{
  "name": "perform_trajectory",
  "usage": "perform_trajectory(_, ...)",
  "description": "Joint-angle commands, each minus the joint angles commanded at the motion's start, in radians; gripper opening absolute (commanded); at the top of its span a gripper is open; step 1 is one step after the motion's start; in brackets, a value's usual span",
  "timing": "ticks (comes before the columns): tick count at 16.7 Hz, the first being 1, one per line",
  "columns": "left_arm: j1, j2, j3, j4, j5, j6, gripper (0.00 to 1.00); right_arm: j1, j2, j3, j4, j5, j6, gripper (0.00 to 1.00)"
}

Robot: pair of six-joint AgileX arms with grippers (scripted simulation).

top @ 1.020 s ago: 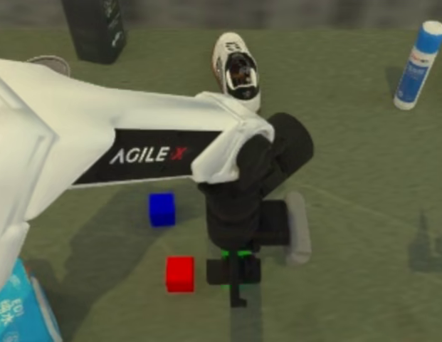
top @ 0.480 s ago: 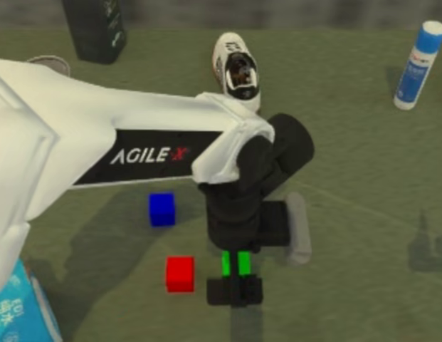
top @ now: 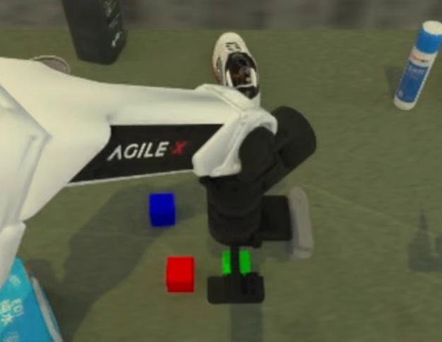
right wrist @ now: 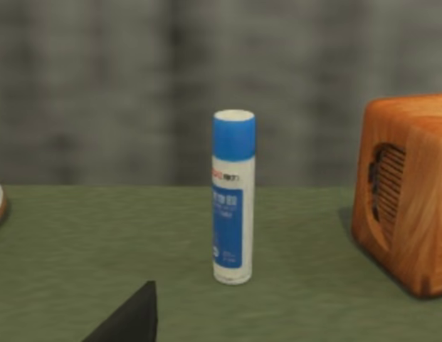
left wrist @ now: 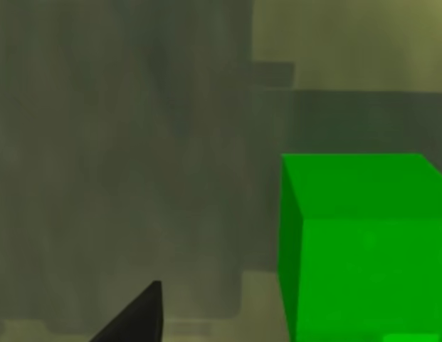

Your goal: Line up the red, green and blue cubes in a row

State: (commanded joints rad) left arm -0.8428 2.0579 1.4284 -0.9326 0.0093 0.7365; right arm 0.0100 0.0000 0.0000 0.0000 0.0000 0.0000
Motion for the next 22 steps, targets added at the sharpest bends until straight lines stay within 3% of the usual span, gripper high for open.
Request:
perform_trajectory(6,0.016,-0.066,0.128,-0.199,-0.001,-0.002,1.0,0.0,0.0,0.0,0.0,0.0,0.0,1.0)
perform_trajectory(13,0.02,-0.064,0.138,-0.206,-0.002,-0.037,1.0,0.0,0.0,0.0,0.0,0.0,0.0,1.0)
perform_trajectory(17,0.065,-0.043,0.155,-0.207,-0.003,-0.221,1.0,0.0,0.0,0.0,0.0,0.0,0.0,1.0)
perform_trajectory(22,0.161,-0.011,0.166,-0.206,-0.002,-0.6,1.0,0.0,0.0,0.0,0.0,0.0,0.0,1.0)
